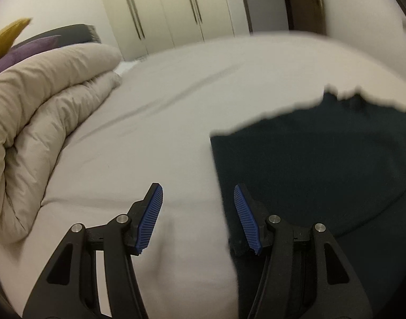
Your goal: Fold small clothes
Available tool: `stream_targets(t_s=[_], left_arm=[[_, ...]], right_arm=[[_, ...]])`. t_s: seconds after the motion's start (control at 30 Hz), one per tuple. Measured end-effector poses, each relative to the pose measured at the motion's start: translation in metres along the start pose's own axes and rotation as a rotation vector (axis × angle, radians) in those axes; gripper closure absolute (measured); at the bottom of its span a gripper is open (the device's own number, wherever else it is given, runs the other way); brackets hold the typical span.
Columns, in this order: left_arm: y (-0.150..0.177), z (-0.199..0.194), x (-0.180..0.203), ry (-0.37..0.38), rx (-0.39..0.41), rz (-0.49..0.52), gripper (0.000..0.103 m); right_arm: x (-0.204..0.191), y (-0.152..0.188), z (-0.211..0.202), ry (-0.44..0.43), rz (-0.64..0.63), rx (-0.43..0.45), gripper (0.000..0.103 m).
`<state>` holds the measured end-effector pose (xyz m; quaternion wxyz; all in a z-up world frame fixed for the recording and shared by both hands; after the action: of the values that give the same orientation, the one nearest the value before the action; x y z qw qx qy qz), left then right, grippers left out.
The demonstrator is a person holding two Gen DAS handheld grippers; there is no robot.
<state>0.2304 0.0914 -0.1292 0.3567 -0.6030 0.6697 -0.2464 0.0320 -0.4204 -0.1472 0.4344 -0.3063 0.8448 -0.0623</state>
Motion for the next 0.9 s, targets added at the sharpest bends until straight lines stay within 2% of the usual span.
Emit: stream_targets(t_s=[0.1,0.17,0.27,0.37,0.5,0.73,0.83,0.9], left_arm=[[-0.008,-0.02,-0.015,0.016,0.075,-0.067,0.044],[-0.009,-0.028,-0.026,0.055,0.101,-0.129,0.043],[-0.007,-0.037,-0.034,0.088,0.112,-0.19,0.043],[-0.004,-0.039,-0.036,0.103,0.12,-0.209,0.043],[-0.004,-0.039,-0.032,0.107,0.132,-0.203,0.043],[-0.006,-0.041,-0.031,0.129,0.159,-0.204,0.043],[-0.008,-0.047,-0.031,0.145,0.174,-0.208,0.043],[-0.009,-0.049,-0.03,0.174,0.171,-0.217,0.043]], right_arm=[[0.083,-0.018,-0.067,0.057,0.206,0.129,0.045],[0.135,-0.024,-0.102,0.079,0.363,0.198,0.043],[0.181,-0.032,-0.135,0.045,0.486,0.286,0.049],[0.192,-0.044,-0.136,0.025,0.52,0.301,0.049],[0.187,-0.059,-0.118,0.027,0.53,0.313,0.049],[0.178,-0.07,-0.099,-0.037,0.605,0.406,0.052],[0.188,-0.068,-0.099,-0.06,0.655,0.451,0.067],[0.188,-0.07,-0.095,-0.049,0.661,0.456,0.082]])
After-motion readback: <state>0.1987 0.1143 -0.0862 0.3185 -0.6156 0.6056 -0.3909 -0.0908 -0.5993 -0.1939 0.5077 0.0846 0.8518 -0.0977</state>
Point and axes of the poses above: each gripper's, at about its wrist camera, not at the fingertips, and z roughly the way its jaws point, x to its right, y to its underside, the point moved 1 cm from there along z, roughly the way its jaws point
